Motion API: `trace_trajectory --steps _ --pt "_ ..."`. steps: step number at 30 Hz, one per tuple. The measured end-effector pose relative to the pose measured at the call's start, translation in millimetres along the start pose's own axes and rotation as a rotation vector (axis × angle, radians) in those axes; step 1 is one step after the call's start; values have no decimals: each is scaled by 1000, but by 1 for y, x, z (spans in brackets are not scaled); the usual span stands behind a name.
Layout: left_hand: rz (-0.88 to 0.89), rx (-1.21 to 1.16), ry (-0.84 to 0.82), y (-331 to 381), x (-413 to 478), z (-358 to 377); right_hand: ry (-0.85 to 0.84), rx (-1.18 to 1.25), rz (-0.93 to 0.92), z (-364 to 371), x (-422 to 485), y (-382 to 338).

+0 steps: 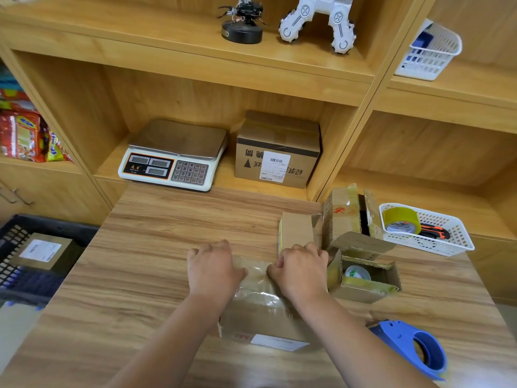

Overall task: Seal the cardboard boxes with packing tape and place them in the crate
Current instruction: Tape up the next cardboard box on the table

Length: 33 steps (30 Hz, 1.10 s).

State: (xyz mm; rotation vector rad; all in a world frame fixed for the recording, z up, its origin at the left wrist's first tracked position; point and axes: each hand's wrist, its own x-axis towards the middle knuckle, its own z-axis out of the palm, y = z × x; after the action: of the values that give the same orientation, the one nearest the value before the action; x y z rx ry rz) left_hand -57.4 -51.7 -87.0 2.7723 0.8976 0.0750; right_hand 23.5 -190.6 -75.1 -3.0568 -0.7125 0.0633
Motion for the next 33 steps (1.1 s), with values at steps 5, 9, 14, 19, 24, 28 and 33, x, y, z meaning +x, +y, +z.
trace_trajectory --steps 5,9,14,19,24,28,33 --pt "71 -168 -58 -4 4 2 47 -9 -4 4 2 4" --pt "175 -254 -177 3 7 15 -23 174 19 9 5 11" --pt "117 -583 -246 4 8 24 -137 337 27 17 3 6" --pt "91 -652 -246 7 9 23 -89 309 34 19 3 2" --pt "81 -723 -240 7 9 23 -67 285 69 21 4 3" --pt "110 -721 -219 7 10 25 -58 198 101 27 3 -9" --pt "99 -744 -209 6 11 28 -73 271 23 28 7 -6"
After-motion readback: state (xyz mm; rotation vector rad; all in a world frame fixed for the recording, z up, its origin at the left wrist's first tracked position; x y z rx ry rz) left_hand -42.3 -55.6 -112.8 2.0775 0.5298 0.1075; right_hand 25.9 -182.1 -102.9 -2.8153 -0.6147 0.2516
